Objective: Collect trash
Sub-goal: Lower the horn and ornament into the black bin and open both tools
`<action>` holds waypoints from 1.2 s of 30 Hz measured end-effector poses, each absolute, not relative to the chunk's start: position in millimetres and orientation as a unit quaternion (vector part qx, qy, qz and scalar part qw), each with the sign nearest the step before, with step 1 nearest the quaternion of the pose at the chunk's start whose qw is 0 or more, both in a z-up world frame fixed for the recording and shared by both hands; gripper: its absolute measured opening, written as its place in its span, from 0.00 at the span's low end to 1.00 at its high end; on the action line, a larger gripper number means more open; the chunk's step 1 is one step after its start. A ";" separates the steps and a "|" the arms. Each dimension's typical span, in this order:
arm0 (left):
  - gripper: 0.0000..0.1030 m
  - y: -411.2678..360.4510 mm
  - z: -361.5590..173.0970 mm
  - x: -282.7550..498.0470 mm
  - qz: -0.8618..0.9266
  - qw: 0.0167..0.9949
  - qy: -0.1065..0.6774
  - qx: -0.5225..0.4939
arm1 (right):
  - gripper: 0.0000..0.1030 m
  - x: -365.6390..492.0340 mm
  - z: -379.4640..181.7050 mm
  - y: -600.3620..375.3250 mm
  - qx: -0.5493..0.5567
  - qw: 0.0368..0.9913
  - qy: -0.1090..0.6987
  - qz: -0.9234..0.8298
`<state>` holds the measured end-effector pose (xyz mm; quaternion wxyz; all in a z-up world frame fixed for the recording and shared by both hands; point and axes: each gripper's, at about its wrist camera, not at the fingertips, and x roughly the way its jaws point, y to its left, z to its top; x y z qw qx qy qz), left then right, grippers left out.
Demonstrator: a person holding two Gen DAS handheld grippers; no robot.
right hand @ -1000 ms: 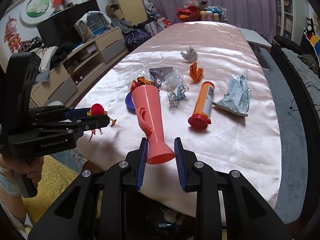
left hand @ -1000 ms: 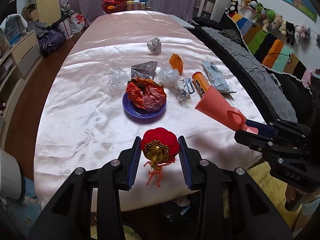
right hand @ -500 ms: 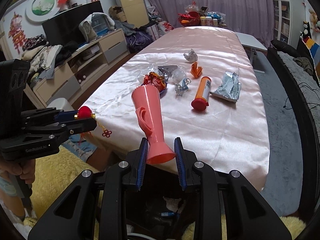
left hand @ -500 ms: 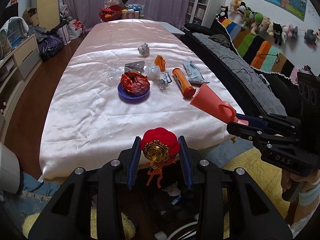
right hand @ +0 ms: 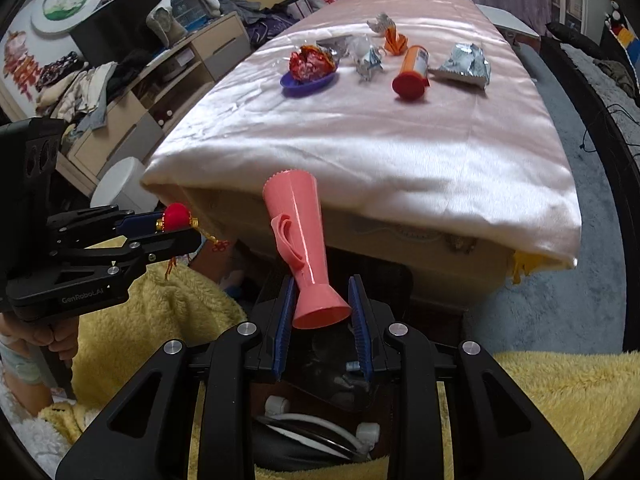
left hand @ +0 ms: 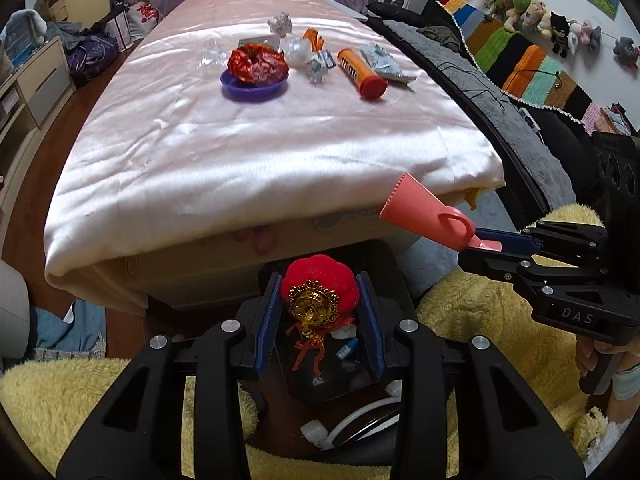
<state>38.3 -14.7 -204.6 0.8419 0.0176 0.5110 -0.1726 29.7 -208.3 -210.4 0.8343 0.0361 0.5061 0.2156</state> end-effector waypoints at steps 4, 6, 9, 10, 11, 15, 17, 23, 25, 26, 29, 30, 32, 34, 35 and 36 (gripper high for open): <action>0.34 -18.6 -229.3 31.5 -0.179 0.824 0.537 0.014 | 0.28 29.1 -232.3 -207.2 0.035 0.823 0.529 0.205; 0.34 -20.6 -241.7 29.7 -0.179 0.816 0.549 0.012 | 0.28 29.5 -241.3 -206.7 0.033 0.818 0.538 0.199; 0.34 -25.0 -259.2 27.4 -0.181 0.804 0.566 0.010 | 0.28 30.8 -251.1 -205.0 0.031 0.811 0.552 0.191; 0.34 -26.6 -263.5 26.8 -0.182 0.802 0.570 0.010 | 0.28 30.8 -253.8 -204.2 0.030 0.809 0.556 0.189; 0.34 -27.9 -267.6 26.7 -0.182 0.799 0.573 0.010 | 0.28 31.0 -256.9 -203.2 0.029 0.806 0.561 0.187; 0.34 -30.1 -277.3 27.5 -0.182 0.793 0.582 0.009 | 0.28 32.5 -269.2 -199.1 0.031 0.796 0.575 0.184; 0.34 -30.2 -279.2 29.1 -0.181 0.791 0.584 0.009 | 0.28 34.6 -272.8 -198.7 0.036 0.793 0.580 0.185; 0.44 -26.5 -282.5 31.1 -0.173 0.788 0.590 0.006 | 0.36 41.3 -271.3 -199.5 0.054 0.795 0.577 0.181; 0.48 -26.3 -280.3 31.3 -0.169 0.789 0.591 0.008 | 0.44 43.3 -267.2 -199.5 0.056 0.798 0.573 0.176; 0.50 -25.6 -280.0 31.4 -0.168 0.789 0.591 0.008 | 0.44 44.0 -265.3 -200.7 0.058 0.800 0.571 0.174; 0.54 -22.4 -277.8 32.8 -0.163 0.792 0.588 0.008 | 0.45 46.1 -259.3 -206.0 0.065 0.806 0.564 0.168; 0.56 -21.3 -276.3 33.3 -0.161 0.794 0.587 0.009 | 0.48 46.3 -256.6 -208.2 0.068 0.808 0.562 0.167; 0.60 -19.0 -271.5 35.0 -0.156 0.799 0.581 0.012 | 0.54 46.9 -250.6 -212.0 0.073 0.813 0.555 0.163; 0.67 -15.2 -264.3 36.8 -0.151 0.805 0.573 0.013 | 0.63 47.8 -242.7 -216.7 0.079 0.819 0.544 0.161; 0.71 -13.5 -260.4 37.7 -0.149 0.809 0.569 0.012 | 0.65 48.7 -238.8 -219.3 0.082 0.823 0.539 0.160; 0.75 -11.3 -255.3 39.3 -0.146 0.813 0.563 0.010 | 0.70 49.5 -235.6 -221.0 0.084 0.826 0.534 0.159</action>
